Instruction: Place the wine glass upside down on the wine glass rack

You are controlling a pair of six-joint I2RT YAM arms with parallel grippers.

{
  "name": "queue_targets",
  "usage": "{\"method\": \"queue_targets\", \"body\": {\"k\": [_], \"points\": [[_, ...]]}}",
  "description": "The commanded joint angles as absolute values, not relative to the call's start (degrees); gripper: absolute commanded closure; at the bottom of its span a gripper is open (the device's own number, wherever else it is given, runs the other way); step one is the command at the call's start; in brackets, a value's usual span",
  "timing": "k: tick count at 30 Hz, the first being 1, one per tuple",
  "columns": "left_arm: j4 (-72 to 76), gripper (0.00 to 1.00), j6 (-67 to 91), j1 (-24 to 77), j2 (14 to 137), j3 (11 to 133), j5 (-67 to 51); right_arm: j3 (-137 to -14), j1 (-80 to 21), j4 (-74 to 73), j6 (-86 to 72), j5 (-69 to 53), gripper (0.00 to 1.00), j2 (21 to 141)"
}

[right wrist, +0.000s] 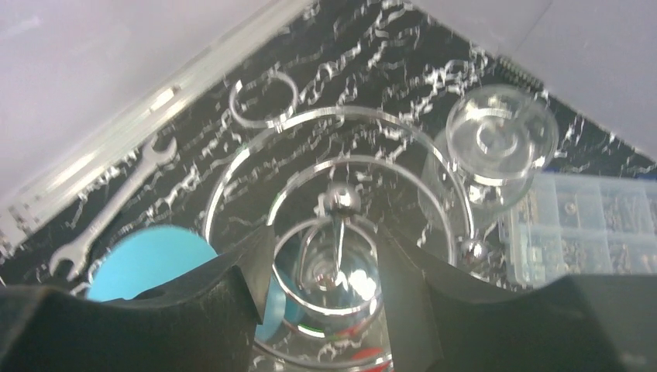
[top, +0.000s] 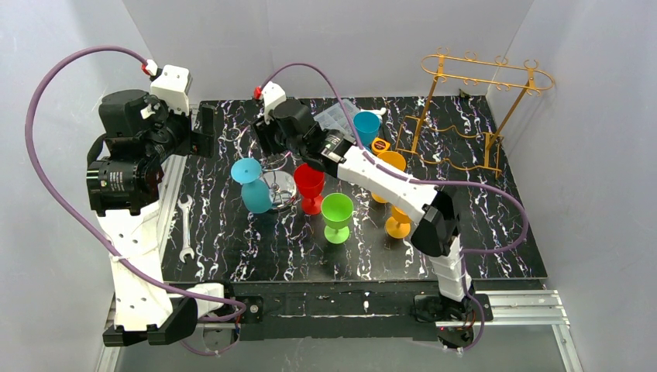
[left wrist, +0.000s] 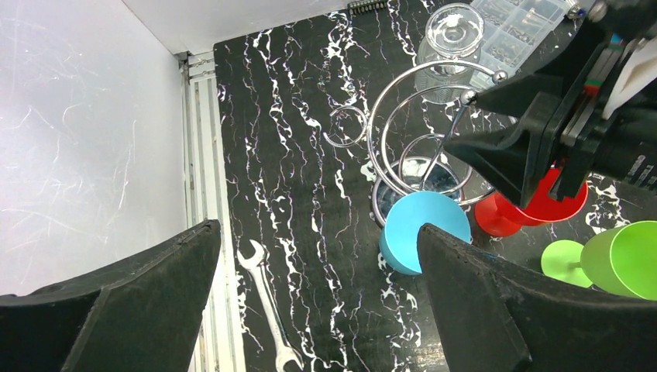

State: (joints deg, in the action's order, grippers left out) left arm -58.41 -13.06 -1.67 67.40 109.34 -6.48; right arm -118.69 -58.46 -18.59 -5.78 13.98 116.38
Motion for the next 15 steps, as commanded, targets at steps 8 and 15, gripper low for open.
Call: {"method": "queue_targets", "body": {"k": [8,15], "points": [[-58.9,0.02,-13.4,-1.8,66.9,109.6,-7.1,-125.0,-58.0,-15.5,-7.1,12.5,0.45,119.2],[-58.9,0.02,-14.3,-1.8,66.5,109.8,-6.7,-125.5,-57.8,-15.5,-7.0,12.3,0.53,121.2]]}}
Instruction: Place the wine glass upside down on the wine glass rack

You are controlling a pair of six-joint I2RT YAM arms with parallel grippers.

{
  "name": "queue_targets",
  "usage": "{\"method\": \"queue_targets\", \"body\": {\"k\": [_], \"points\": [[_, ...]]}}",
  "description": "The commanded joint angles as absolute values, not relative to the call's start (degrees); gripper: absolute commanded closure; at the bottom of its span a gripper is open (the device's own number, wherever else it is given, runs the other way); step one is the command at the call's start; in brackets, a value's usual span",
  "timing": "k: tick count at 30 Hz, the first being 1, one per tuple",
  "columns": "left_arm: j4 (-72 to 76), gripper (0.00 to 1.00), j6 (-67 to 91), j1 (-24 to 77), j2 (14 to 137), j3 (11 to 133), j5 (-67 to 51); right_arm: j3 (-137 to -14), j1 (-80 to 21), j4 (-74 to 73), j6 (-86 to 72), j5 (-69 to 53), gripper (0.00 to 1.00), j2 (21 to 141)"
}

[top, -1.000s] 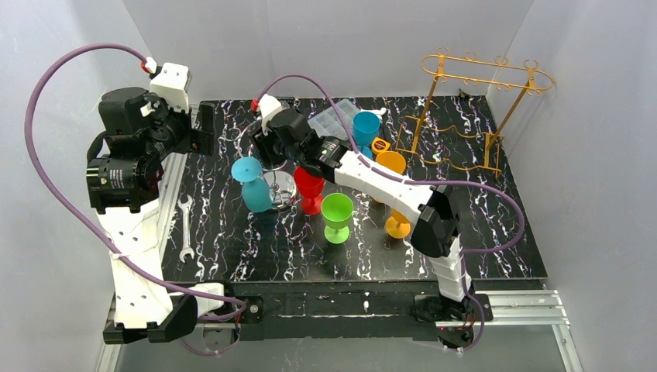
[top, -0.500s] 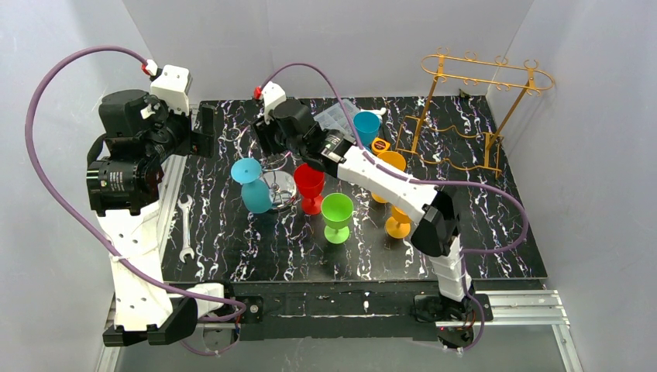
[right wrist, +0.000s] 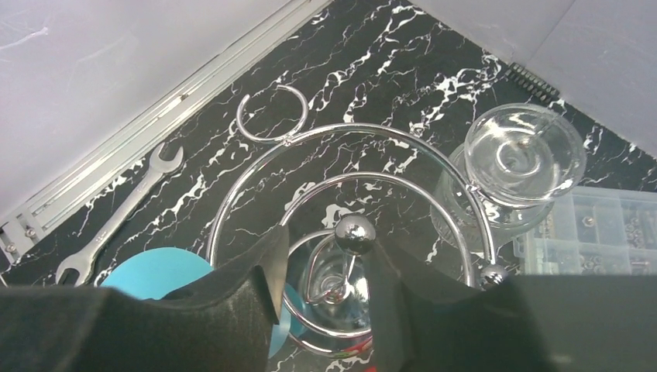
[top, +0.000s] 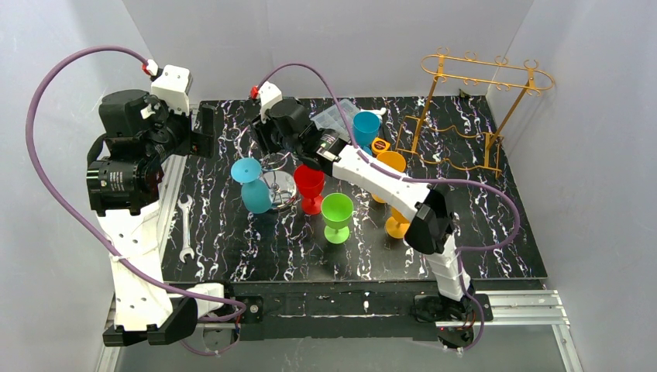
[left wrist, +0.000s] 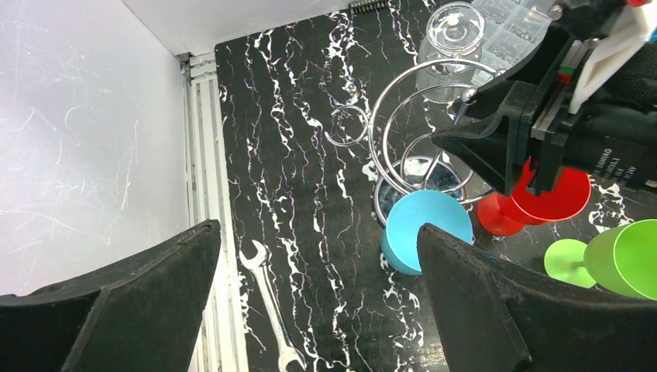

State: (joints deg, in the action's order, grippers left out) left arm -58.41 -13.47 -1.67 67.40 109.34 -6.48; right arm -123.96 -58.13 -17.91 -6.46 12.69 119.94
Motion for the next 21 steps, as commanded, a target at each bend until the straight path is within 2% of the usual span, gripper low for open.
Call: {"method": "queue_targets", "body": {"k": [1,4,7,8,21], "points": [[-58.8,0.02,-14.3,-1.8,66.5,109.7,-6.9,-125.7,-57.7,-15.2,-7.0,12.1,0.55,121.5],[-58.9,0.02,-13.9,-1.9,66.4,109.0,-7.6,-126.2,-57.3,-14.4,-6.3,12.0,0.66,122.1],[-58.6,0.02,-13.8,-1.8,66.3,108.5,-7.9,-126.2,-56.9,-12.9,-5.1,12.8,0.93,121.7],[-58.5,0.02,-13.7,-1.8,66.3,108.3,-7.9,-126.1,-56.6,-12.2,-4.7,12.9,0.99,121.4],[-57.9,0.02,-13.9,-1.8,65.7,107.2,-8.1,-126.1,-55.3,-5.0,2.9,13.7,0.99,119.5]]}}
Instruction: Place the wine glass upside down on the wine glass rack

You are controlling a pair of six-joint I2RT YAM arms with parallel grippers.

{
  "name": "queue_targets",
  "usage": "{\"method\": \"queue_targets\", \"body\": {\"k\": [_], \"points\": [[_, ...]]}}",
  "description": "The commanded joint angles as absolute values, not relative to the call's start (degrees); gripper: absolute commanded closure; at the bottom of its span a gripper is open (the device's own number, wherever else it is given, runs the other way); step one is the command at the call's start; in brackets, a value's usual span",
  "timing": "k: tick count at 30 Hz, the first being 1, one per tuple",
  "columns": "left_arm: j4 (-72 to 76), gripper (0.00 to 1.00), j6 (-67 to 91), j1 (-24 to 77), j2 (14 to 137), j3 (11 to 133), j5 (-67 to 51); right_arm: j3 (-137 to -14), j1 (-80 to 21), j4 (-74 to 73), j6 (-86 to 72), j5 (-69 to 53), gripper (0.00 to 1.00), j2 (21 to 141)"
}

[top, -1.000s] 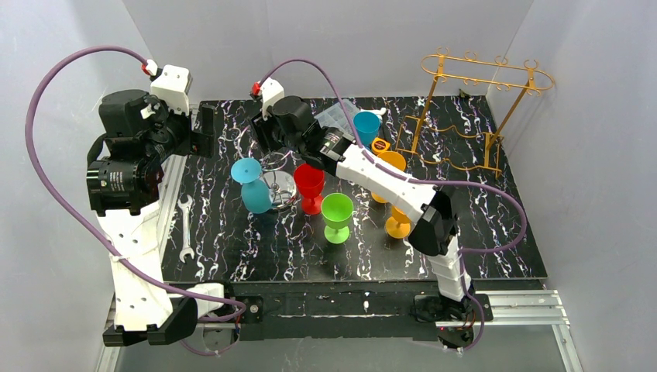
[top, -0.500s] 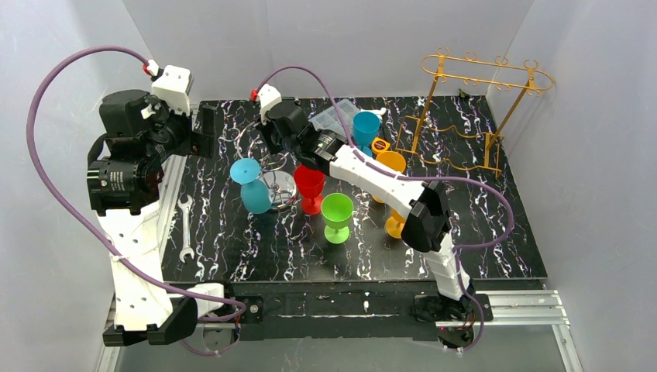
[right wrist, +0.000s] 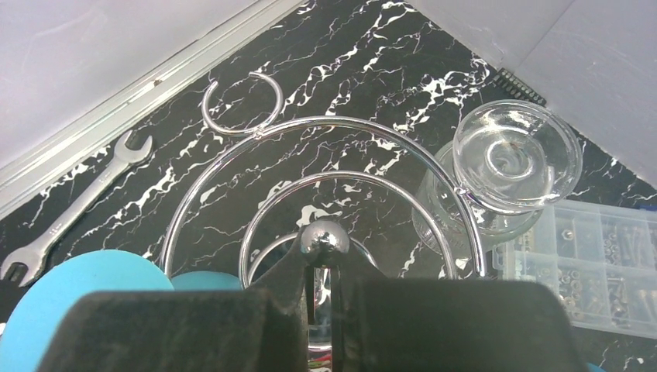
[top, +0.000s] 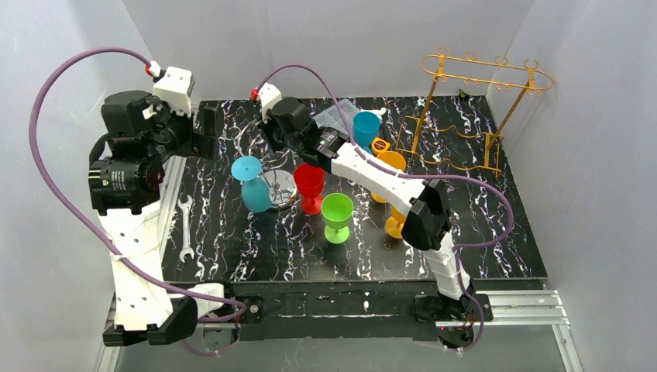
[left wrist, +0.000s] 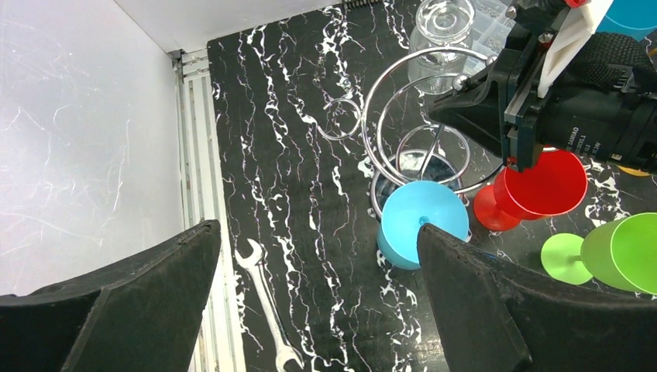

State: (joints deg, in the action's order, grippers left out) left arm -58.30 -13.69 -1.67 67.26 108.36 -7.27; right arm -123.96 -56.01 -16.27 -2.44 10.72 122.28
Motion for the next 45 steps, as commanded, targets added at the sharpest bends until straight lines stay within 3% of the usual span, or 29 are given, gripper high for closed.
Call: {"method": "queue_targets", "body": {"k": [1,15,39,41,43,45], "points": [[-57.7,0.02,-14.0,-1.8,65.5,106.9,-8.1,-126.1,-55.2,-4.4,3.7,14.1,0.99,119.6],[-57.3,0.02,-14.2,-1.8,64.0,103.5,-10.0,-132.2,-49.2,2.5,3.2,14.6,0.99,125.1],[-52.7,0.02,-11.6,-1.8,63.6,98.2,-13.4,-138.8,-46.9,0.6,3.9,23.3,0.99,132.2],[-52.7,0.02,-11.2,-1.8,63.6,98.2,-13.8,-136.9,-46.9,0.4,2.8,22.3,0.82,130.8],[-52.7,0.02,-11.0,-1.8,63.8,98.1,-13.9,-135.8,-46.9,0.1,1.4,21.6,0.74,129.9],[-52.6,0.02,-11.0,-1.8,63.7,98.1,-13.8,-134.9,-46.9,-1.5,0.5,21.1,0.56,128.9]]}}
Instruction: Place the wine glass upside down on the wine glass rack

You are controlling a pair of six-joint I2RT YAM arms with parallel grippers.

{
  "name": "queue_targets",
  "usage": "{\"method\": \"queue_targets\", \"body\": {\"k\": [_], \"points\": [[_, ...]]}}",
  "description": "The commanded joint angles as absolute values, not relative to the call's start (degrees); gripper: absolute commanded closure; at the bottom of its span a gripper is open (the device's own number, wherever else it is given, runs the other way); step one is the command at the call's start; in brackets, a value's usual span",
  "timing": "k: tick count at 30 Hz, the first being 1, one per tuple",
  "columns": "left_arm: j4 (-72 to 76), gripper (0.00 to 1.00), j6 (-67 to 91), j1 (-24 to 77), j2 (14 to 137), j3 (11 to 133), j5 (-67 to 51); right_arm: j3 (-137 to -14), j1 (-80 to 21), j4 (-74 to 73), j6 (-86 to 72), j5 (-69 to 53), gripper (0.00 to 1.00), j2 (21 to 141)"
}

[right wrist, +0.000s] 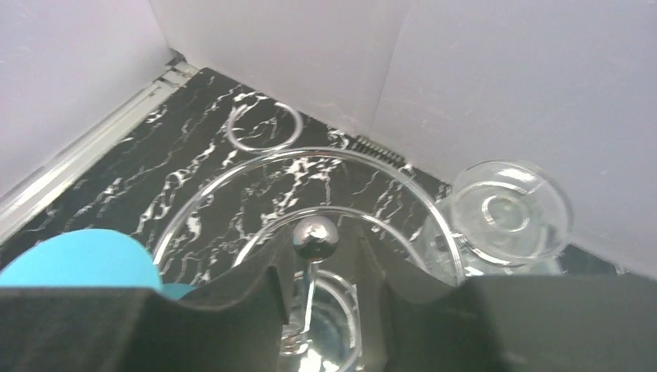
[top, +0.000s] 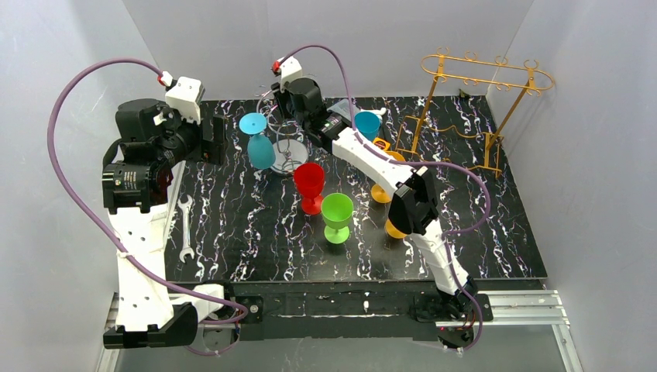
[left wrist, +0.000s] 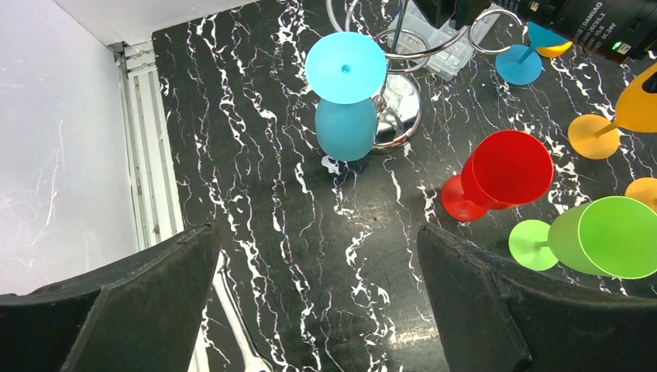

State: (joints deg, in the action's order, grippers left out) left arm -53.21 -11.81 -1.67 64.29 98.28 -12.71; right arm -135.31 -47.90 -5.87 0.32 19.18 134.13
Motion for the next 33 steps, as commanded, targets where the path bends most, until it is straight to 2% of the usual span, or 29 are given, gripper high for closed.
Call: {"method": "queue_targets", "body": {"k": [1,7,9,14,22,26,33], "points": [[-52.6,0.02,-10.9,-1.9,63.7,98.1,-13.7,-134.6,-46.9,-2.1,-0.5,20.7,0.51,128.4],[-52.3,0.02,-10.6,-1.8,63.4,98.0,-13.5,-136.1,-46.9,-8.4,-3.1,22.5,0.19,125.6],[-52.2,0.02,-10.7,-1.8,63.4,98.2,-13.4,-134.0,-46.9,-8.9,-3.2,23.0,0.14,123.0],[-52.2,0.02,-10.3,-1.8,64.0,99.8,-13.1,-125.2,-46.9,-9.7,-4.0,25.8,0.12,114.3],[-53.4,0.02,-10.0,-1.8,64.1,99.7,-12.5,-107.3,-42.4,-16.8,-12.4,39.1,0.12,97.2],[-54.3,0.02,-9.4,-1.8,64.1,99.0,-11.9,-99.6,-33.5,-21.1,-22.4,36.7,0.14,90.0],[-55.4,0.02,-9.2,-1.8,64.7,100.0,-13.4,-98.5,-22.6,-26.0,-30.4,32.2,0.16,88.0]]}}
